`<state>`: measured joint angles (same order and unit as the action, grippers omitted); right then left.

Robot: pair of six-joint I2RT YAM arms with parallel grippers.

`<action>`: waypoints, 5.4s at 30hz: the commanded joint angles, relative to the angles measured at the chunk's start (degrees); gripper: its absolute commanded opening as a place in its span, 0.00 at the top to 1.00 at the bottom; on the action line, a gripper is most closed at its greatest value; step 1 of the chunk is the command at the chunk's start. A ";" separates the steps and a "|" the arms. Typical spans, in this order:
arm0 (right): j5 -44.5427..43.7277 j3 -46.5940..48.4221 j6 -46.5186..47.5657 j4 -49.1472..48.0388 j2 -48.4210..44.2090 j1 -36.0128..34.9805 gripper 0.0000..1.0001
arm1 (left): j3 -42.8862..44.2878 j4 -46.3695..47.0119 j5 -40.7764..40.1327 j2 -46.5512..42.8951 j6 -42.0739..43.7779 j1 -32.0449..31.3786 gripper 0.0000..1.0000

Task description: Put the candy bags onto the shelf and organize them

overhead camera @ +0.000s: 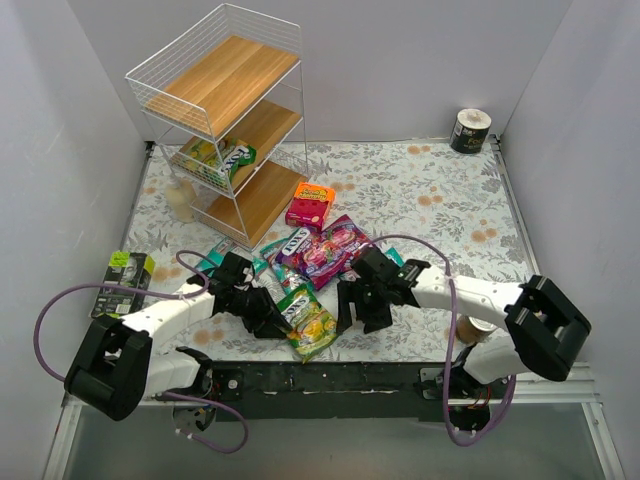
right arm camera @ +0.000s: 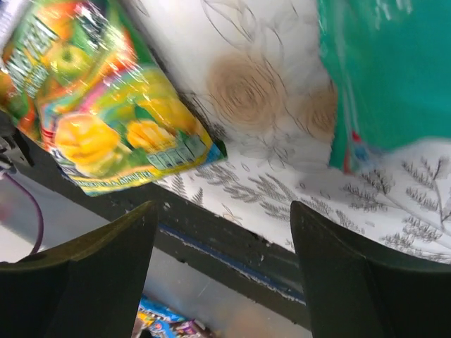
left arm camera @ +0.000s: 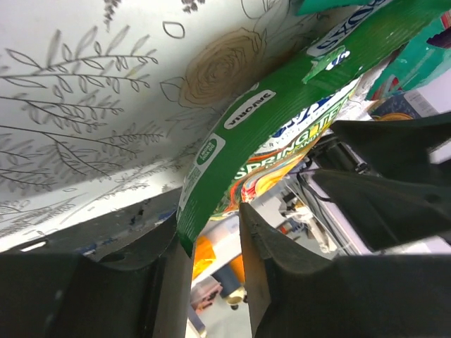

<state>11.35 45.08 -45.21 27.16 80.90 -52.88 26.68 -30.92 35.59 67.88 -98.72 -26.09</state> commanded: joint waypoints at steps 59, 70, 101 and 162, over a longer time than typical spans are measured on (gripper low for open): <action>-24.36 -15.90 -47.52 -33.49 -4.08 -13.04 0.99 | 0.74 -0.89 1.24 -2.74 6.87 -3.27 0.47; -33.41 -9.15 -37.51 -22.34 -18.58 -12.95 0.99 | 17.42 -18.20 -20.01 -9.60 8.80 -3.09 0.32; -22.19 31.64 -9.03 -13.44 -15.52 8.31 0.99 | 7.87 -14.09 -24.61 -9.88 2.30 -3.01 0.29; 16.86 88.16 -31.78 -56.77 59.55 22.47 0.73 | 24.48 -29.99 -44.29 -7.85 5.99 -2.92 0.26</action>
<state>27.22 129.97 -77.71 -24.51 140.86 -30.09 49.34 -60.40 -6.68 60.62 -93.47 -29.10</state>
